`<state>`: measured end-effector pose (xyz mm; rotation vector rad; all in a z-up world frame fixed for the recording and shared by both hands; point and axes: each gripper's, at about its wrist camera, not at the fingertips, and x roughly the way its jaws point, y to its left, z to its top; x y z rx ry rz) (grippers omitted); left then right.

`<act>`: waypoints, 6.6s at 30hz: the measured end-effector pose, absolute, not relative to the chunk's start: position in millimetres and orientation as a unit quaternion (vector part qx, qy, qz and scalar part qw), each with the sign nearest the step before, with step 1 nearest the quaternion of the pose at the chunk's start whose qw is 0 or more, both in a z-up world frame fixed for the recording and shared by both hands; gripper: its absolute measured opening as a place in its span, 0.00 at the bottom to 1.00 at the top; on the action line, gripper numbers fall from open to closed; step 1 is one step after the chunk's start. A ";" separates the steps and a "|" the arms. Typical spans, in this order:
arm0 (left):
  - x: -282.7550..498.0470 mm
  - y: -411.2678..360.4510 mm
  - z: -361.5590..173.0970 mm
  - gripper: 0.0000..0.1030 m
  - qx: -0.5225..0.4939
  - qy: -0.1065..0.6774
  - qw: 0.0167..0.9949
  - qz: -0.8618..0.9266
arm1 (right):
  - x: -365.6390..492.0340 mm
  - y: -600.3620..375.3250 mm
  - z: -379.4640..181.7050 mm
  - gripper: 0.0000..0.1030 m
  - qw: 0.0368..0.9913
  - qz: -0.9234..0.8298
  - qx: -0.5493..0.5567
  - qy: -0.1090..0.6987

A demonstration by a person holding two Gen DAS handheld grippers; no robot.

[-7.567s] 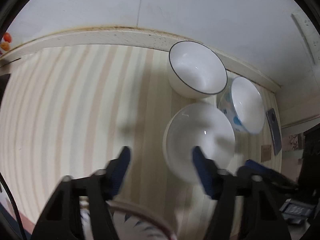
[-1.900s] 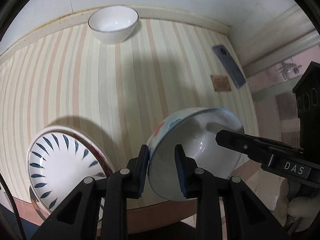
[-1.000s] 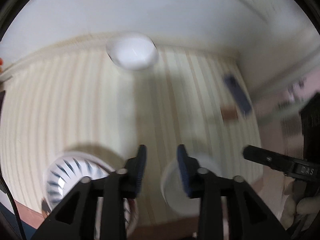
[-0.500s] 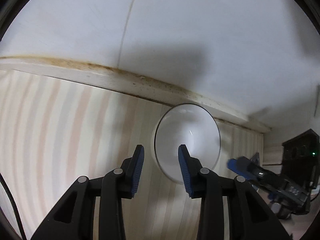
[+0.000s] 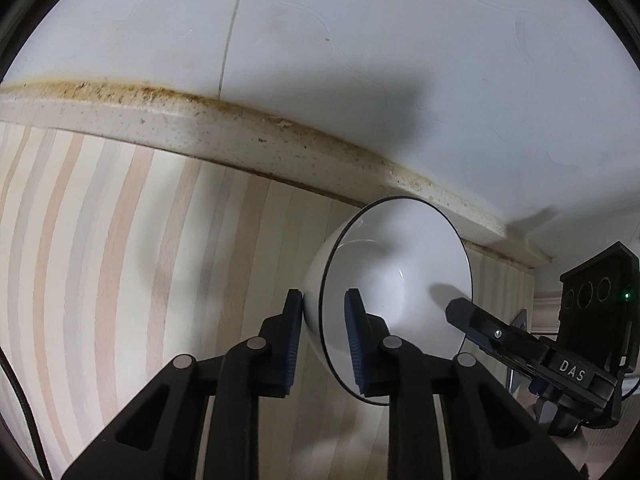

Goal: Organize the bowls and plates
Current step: 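Lower the nested bowls into the black-rimmed white bowl with both tools, then lift the three-bowl stack with both tools and carry toward the plates, then set the bowl stack down beside the plates and open both tools, then grasp the bowl stack rim with both tools and lift, then carry the bowl stack with both tools and lower it onto the plates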

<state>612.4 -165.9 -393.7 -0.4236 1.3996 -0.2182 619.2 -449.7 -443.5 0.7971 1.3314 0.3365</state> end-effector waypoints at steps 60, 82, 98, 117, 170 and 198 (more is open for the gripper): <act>371.8 -230.0 -296.1 0.17 -0.076 0.626 0.746 -0.214 | 303.0 -473.3 -338.2 0.16 0.731 0.068 0.340 0.588; 364.4 -249.2 -323.3 0.18 0.013 0.636 0.738 -0.223 | 294.2 -468.4 -363.0 0.17 0.728 0.055 0.298 0.615; 329.1 -227.0 -240.8 0.37 0.037 0.578 0.780 -0.239 | 264.1 -458.6 -285.0 0.86 0.770 0.000 0.238 0.592; 289.2 -204.7 -174.0 0.97 0.000 0.534 0.802 -0.266 | 217.4 -450.3 -183.5 0.95 0.821 -0.047 0.185 0.538; 357.6 -287.4 -391.0 0.68 -0.045 0.714 0.644 -0.269 | 323.4 -458.9 -469.6 0.70 0.633 0.142 0.422 0.634; 347.8 -246.2 -366.5 0.63 -0.088 0.718 0.662 -0.197 | 345.5 -435.8 -453.3 0.59 0.625 0.146 0.405 0.651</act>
